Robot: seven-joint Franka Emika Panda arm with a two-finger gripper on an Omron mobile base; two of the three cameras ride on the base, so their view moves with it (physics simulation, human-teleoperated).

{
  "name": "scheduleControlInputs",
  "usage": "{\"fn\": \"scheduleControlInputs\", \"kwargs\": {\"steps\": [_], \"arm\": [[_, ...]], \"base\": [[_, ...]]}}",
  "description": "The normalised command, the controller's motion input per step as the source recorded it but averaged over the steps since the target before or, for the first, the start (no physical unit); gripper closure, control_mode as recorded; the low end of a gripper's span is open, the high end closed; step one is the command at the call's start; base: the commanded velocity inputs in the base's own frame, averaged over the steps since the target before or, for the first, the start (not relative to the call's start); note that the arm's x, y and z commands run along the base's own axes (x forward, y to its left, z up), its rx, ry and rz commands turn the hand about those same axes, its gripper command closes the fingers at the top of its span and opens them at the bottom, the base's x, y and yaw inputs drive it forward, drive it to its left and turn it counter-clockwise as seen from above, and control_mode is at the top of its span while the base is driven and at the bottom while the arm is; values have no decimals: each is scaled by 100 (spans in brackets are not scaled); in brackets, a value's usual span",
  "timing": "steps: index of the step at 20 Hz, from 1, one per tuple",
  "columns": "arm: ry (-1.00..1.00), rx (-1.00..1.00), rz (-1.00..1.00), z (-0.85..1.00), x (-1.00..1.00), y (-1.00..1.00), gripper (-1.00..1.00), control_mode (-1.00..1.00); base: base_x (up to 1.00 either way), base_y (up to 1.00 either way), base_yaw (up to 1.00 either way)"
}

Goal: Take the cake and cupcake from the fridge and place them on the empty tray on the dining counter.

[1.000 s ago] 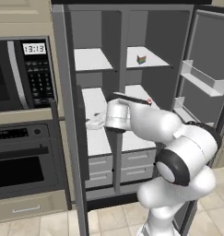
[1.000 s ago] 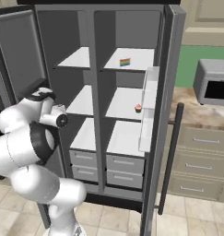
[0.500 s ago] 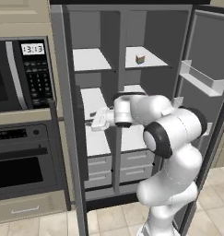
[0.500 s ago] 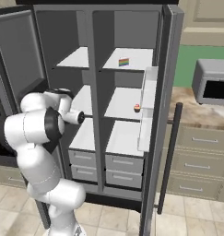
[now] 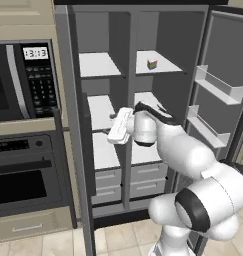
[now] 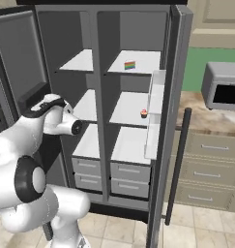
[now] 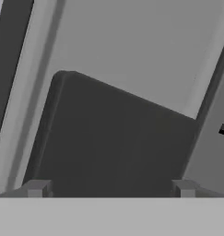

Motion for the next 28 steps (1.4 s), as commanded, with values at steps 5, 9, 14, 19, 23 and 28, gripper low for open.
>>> {"fn": "scheduleControlInputs", "kwargs": {"steps": [5,9,14,19,23,28], "arm": [[30,1,-53,87,-45,-62,-100,-100],[52,0,-51,73,-31,-73,-100,-100],[59,0,-49,74,-27,-78,-100,-100],[53,0,-38,93,-39,-85,-100,-100],[39,0,-19,92,-36,-37,-100,-100],[7,-3,3,-14,-43,1,-100,-100]], "base": [[0,0,0],[0,0,0],[0,0,0],[0,0,0],[0,0,0],[0,0,0]]}}
